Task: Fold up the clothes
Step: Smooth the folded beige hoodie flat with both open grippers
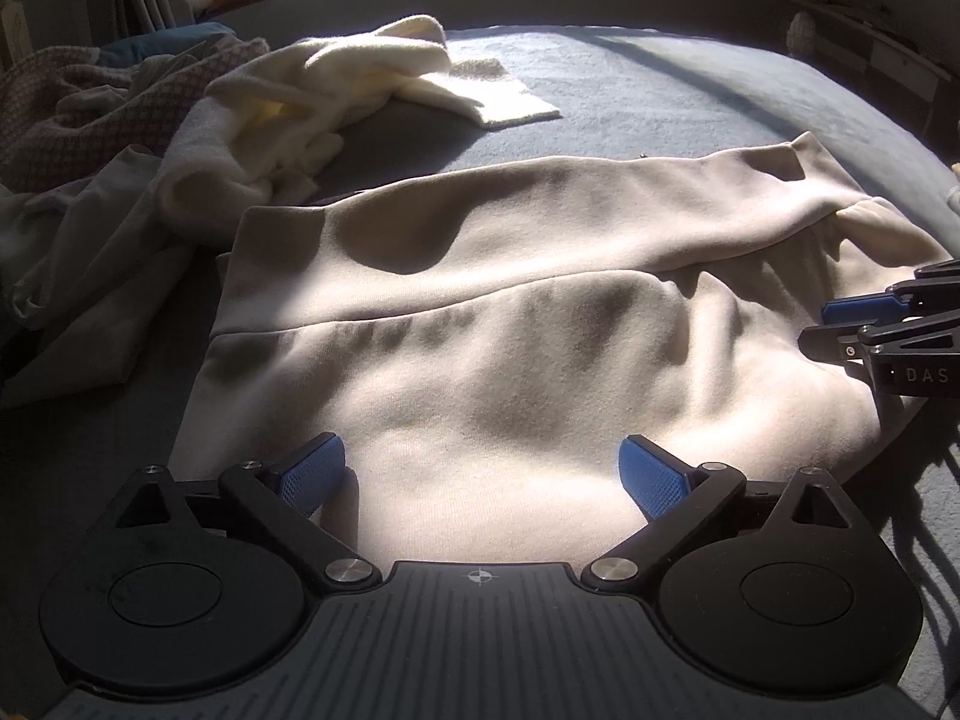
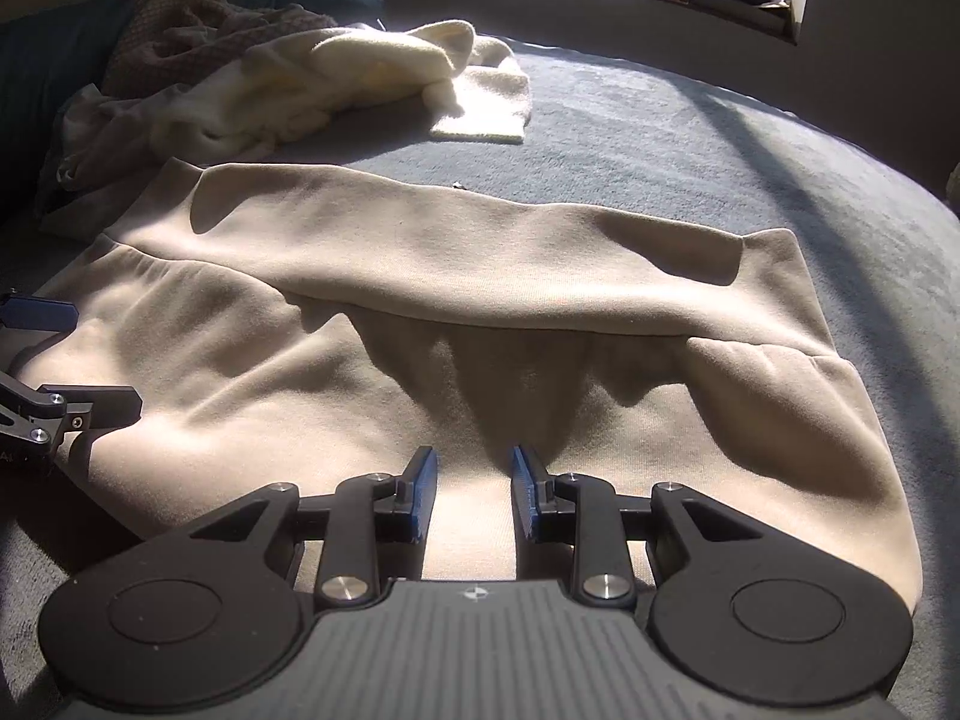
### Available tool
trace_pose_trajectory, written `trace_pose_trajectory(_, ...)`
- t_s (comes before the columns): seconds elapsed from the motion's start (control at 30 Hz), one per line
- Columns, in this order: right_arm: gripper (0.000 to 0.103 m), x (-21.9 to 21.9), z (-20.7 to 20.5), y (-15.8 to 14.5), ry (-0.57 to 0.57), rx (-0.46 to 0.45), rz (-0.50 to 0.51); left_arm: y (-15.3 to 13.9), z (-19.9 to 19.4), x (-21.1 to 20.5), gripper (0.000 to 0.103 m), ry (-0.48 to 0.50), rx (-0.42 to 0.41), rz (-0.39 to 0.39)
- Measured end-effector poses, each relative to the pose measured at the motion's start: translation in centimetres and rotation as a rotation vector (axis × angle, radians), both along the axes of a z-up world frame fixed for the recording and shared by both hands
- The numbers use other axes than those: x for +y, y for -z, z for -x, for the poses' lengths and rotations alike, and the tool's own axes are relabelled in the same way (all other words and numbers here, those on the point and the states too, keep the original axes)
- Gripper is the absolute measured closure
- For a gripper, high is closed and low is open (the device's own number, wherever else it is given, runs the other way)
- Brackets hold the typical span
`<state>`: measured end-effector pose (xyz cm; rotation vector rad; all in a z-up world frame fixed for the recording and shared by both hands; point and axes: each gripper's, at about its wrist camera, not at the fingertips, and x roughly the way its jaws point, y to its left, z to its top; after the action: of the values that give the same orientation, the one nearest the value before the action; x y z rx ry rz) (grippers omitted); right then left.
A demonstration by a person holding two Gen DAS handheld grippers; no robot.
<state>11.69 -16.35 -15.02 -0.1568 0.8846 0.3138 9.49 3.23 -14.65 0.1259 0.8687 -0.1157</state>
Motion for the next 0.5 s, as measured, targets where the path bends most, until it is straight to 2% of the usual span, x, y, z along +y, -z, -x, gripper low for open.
trace_pose_trajectory(0.4, 0.073, 0.0, 0.1, 0.0, 0.002, -0.004, -0.002, -1.4, 1.1, -0.4, 0.000, -0.007, -0.055, 0.022)
trace_pose_trajectory(0.5, 0.073, 0.0, 0.2, 0.0, -0.001, -0.010, 0.001, -1.4, 1.2, -0.9, 0.000, -0.017, -0.042, -0.011)
